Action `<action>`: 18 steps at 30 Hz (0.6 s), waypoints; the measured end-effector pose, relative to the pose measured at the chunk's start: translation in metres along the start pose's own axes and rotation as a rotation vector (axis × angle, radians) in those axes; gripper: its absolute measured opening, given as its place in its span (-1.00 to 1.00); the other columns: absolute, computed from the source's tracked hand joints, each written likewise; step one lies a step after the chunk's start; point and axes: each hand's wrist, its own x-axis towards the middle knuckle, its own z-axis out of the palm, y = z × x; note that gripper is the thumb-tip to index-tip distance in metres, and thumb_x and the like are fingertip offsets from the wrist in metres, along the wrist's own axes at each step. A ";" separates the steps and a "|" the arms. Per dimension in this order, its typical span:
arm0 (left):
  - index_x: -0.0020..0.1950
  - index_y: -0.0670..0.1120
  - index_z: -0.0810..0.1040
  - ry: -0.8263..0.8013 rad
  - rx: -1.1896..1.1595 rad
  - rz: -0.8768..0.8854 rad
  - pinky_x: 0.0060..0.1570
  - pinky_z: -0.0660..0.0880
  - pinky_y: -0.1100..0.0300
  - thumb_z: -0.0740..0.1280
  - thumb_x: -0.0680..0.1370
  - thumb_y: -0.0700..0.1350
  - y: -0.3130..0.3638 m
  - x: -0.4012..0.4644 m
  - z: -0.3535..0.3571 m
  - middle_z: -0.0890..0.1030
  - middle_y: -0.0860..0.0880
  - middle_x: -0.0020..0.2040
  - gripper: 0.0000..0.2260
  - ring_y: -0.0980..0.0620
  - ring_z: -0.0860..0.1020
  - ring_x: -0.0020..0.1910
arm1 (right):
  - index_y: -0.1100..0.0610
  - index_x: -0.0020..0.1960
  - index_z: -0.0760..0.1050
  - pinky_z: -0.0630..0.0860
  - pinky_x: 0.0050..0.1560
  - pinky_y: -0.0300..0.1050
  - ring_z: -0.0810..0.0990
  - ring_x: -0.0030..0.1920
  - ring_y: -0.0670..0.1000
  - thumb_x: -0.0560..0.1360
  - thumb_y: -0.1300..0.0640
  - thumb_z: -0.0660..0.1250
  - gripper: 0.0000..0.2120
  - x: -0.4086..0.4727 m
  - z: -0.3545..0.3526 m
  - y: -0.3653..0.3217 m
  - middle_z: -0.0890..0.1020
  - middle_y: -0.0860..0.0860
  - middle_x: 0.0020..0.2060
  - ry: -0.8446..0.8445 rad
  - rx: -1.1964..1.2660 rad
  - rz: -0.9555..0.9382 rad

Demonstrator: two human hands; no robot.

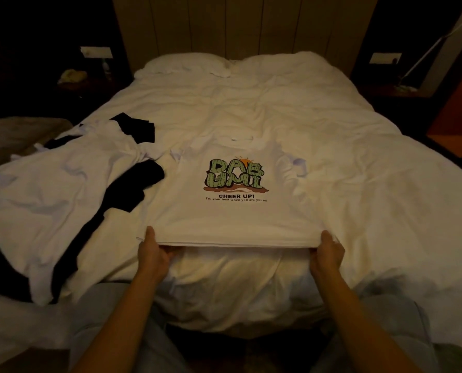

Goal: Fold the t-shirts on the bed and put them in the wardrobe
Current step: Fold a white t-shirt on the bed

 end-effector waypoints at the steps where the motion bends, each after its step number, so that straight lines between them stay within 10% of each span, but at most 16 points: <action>1: 0.45 -0.09 0.36 0.016 -0.009 -0.013 -0.24 0.61 -0.15 0.13 0.68 0.07 -0.003 -0.002 -0.004 0.54 -0.16 0.22 -0.60 -0.12 0.56 -0.03 | 0.15 0.02 0.56 0.46 0.30 0.19 0.56 0.15 0.23 0.59 0.30 0.22 -0.84 0.000 -0.004 0.004 0.61 0.14 0.06 0.010 -0.016 -0.008; 10: 0.43 -0.10 0.38 0.013 0.013 -0.012 -0.29 0.65 0.05 0.25 0.64 -0.15 -0.023 -0.013 -0.020 0.54 -0.14 0.24 -0.66 -0.05 0.57 0.00 | 0.22 0.39 0.39 0.66 -0.08 0.00 0.57 0.04 0.09 0.55 0.27 0.34 -0.58 -0.025 -0.021 0.018 0.54 0.15 0.16 0.048 0.023 0.178; 18: 0.24 -0.17 0.42 -0.053 0.208 -0.023 -0.29 0.65 0.11 0.23 0.62 -0.31 -0.045 -0.026 -0.014 0.60 -0.12 -0.04 -0.80 -0.09 0.59 -0.11 | 0.41 0.12 0.47 0.61 -0.43 -0.16 0.58 -0.19 0.10 0.56 0.38 0.28 -0.84 -0.046 -0.018 0.034 0.56 0.26 0.08 -0.074 -0.105 0.273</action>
